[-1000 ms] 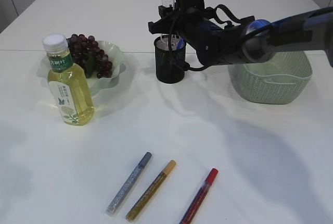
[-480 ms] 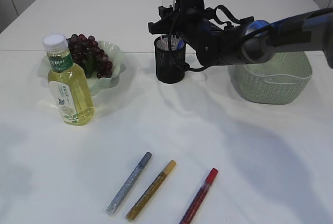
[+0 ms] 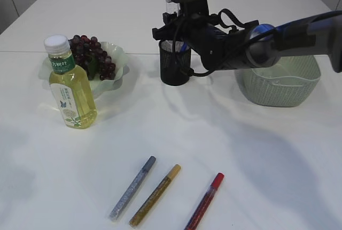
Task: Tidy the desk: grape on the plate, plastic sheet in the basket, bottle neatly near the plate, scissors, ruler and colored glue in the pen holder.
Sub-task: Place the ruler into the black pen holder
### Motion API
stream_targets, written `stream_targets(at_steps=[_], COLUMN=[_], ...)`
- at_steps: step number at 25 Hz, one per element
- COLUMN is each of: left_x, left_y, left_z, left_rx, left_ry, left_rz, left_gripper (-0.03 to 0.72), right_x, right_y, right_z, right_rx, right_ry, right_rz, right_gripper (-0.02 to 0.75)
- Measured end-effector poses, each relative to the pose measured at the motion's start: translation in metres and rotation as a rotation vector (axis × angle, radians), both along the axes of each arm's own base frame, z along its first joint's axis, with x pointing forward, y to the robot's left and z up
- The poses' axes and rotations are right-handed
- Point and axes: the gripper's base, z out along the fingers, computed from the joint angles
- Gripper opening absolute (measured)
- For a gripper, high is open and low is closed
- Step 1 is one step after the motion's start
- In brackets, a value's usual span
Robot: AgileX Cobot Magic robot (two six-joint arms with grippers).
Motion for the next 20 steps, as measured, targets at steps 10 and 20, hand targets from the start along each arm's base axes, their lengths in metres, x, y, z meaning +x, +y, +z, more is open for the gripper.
stream_targets(at_steps=[10,20], left_x=[0.0003,0.0014], left_y=[0.0006,0.0008], left_z=[0.0,0.0004], left_rx=[0.007,0.009], left_ry=[-0.004,-0.017], left_rz=[0.001,0.001], left_gripper=[0.3,0.3], right_x=[0.0006,0.0004], right_y=[0.0002,0.0009], right_z=[-0.0057,-0.0057], right_rx=[-0.004,-0.018], right_ry=[0.008,0.004], right_rz=[0.0,0.009], right_gripper=[0.281,0.298])
